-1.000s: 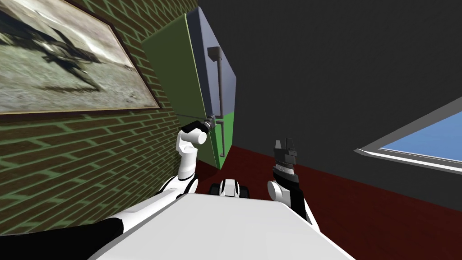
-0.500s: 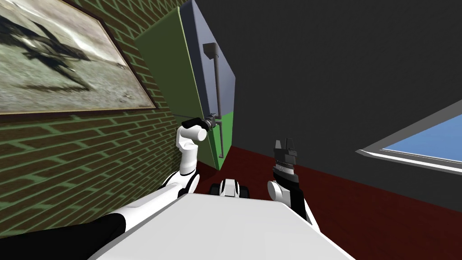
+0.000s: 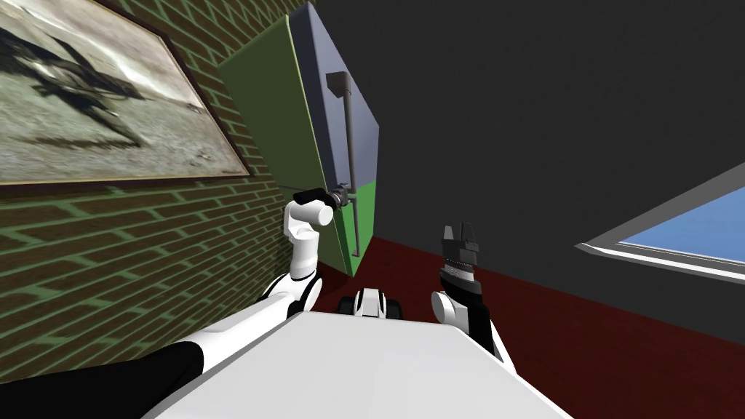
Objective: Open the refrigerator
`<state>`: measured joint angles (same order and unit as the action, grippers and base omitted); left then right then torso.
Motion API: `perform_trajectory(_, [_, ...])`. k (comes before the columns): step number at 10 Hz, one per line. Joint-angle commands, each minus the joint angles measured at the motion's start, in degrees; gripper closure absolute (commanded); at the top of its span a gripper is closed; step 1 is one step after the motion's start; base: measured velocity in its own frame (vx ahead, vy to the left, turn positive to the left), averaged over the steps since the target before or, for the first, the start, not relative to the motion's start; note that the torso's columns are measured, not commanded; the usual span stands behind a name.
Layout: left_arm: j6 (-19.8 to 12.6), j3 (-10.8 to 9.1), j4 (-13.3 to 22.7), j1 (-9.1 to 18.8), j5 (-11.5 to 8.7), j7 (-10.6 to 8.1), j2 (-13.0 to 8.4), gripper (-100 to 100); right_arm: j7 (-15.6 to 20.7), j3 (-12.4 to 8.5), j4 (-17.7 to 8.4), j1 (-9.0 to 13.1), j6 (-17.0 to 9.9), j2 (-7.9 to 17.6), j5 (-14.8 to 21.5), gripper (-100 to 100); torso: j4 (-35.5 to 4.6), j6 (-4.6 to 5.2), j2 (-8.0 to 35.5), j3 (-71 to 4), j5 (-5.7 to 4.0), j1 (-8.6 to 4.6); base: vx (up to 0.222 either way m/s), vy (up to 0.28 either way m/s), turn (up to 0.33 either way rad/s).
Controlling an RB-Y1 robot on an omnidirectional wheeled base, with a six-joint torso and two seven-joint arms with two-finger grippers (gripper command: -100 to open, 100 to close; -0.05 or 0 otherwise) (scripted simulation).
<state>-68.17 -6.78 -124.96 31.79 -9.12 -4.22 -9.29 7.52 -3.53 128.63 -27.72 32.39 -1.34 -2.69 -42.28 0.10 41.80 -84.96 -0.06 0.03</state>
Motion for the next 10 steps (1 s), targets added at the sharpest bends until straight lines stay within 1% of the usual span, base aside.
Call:
perform_trajectory(1, [-0.4,-0.51,0.2,-0.2,1.1,-0.28,-0.1,100,0.0,0.0,0.0,0.0,0.0,0.0,0.0,0,-0.1,0.00,0.1,0.1,-0.02,-0.02,0.024,-0.162,0.041])
perform_trajectory(2, [-0.4,-0.51,0.2,-0.2,1.1,-0.28,-0.1,100,0.0,0.0,0.0,0.0,0.0,0.0,0.0,0,0.2,-0.02,0.0,0.0,-0.07,-0.49,0.002,-0.228,0.082])
perform_trajectory(4, [-0.6,-1.76,0.4,0.0,3.5,-0.79,-0.4,100,0.0,0.0,0.0,0.0,0.0,0.0,0.0,0,0.2,0.12,0.0,0.1,-0.12,-0.59,0.041,-0.305,0.103])
perform_trajectory(5, [-0.6,-1.76,0.4,0.0,3.5,-0.79,-0.4,100,0.0,0.0,0.0,0.0,0.0,0.0,0.0,0,0.3,0.20,-0.3,-0.1,-0.13,-0.47,0.029,-0.287,0.051])
perform_trajectory(6, [-0.7,-2.39,0.4,0.1,4.8,-1.05,-0.5,100,0.0,0.0,0.0,0.0,0.0,0.0,0.0,0,0.2,0.33,-0.4,-0.3,-0.12,-0.29,-0.010,-0.270,0.031])
perform_trajectory(7, [-0.8,-3.02,0.5,0.2,6.0,-1.31,-0.7,100,0.0,0.0,0.0,0.0,0.0,0.0,0.0,0,0.2,0.23,-0.4,-0.3,-0.06,-0.16,0.020,-0.316,0.087])
perform_trajectory(8, [-0.8,-3.02,0.5,0.2,6.0,-1.31,-0.7,100,0.0,0.0,0.0,0.0,0.0,0.0,0.0,0,0.2,0.17,-0.5,-0.3,-0.07,-0.21,0.018,-0.336,0.060])
perform_trajectory(10, [-1.1,-4.27,0.7,0.4,8.4,-1.83,-1.0,100,0.0,0.0,0.0,0.0,0.0,0.0,0.0,0,0.1,0.25,-0.4,-0.3,-0.15,-0.33,0.023,-0.342,0.065])
